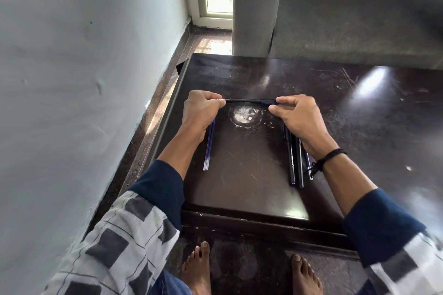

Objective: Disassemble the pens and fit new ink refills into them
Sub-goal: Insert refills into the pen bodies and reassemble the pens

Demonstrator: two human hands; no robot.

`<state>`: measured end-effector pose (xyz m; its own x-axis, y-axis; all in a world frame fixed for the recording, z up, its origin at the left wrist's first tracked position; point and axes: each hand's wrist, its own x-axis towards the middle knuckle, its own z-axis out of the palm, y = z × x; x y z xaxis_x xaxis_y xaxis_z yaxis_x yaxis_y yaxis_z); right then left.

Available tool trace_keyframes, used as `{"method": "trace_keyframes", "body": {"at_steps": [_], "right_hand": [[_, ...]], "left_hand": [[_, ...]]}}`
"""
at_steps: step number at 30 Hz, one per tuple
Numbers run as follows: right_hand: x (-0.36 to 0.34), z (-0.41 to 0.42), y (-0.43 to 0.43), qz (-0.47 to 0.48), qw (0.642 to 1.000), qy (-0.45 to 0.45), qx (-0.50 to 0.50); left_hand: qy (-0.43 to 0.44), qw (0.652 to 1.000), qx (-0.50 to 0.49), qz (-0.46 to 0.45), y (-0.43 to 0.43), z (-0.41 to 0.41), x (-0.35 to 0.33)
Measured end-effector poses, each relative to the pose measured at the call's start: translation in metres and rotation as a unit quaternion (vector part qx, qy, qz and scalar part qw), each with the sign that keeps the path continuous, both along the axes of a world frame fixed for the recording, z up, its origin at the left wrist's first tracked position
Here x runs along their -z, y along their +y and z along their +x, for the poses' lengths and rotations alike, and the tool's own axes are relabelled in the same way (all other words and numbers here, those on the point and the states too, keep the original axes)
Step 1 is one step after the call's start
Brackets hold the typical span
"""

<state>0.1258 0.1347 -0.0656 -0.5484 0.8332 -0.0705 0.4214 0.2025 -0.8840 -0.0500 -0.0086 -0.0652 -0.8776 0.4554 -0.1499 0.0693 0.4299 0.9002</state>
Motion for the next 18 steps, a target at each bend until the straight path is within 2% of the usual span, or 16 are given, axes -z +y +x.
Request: {"method": "trace_keyframes", "body": {"at_steps": [11, 14, 18], "right_hand": [[-0.014, 0.010, 0.006, 0.017, 0.999, -0.022, 0.029], [-0.031, 0.022, 0.007, 0.077, 0.994, -0.070, 0.015], [-0.045, 0.033, 0.003, 0.149, 0.973, -0.177, -0.021]], "left_hand": [[0.000, 1.000, 0.007, 0.018, -0.002, 0.003, -0.010], [0.034, 0.999, 0.011, 0.039, -0.003, 0.007, -0.016], [0.056, 0.996, 0.030, 0.055, -0.003, 0.014, -0.023]]}}
